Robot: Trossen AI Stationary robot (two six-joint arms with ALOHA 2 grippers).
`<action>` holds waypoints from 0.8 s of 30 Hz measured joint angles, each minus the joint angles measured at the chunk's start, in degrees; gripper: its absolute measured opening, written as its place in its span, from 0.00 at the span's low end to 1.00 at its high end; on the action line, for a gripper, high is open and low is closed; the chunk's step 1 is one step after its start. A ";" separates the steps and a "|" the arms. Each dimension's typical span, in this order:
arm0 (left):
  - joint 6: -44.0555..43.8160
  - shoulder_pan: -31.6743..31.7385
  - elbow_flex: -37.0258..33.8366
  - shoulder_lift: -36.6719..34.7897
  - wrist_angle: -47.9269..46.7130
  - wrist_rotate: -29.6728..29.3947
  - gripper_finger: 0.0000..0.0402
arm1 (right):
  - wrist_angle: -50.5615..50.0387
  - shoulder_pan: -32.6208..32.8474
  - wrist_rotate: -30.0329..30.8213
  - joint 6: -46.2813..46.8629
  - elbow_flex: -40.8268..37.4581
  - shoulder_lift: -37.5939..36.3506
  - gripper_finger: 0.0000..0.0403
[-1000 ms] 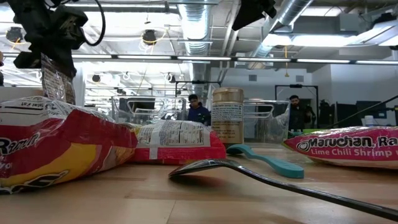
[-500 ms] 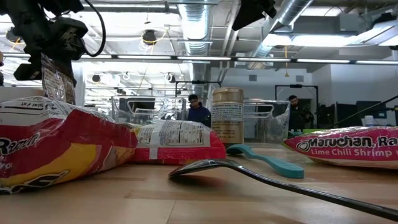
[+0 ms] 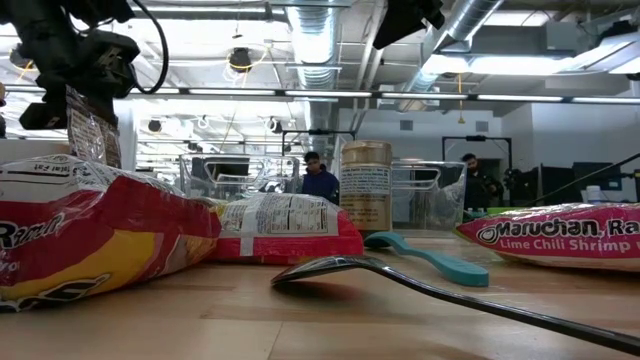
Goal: Pick & Place Food Item
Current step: Put the top black spoon into the white bin
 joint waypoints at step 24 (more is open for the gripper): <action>-0.02 0.01 0.00 -0.01 -5.74 1.39 0.19 | 0.01 0.00 -0.02 0.00 0.00 0.00 0.01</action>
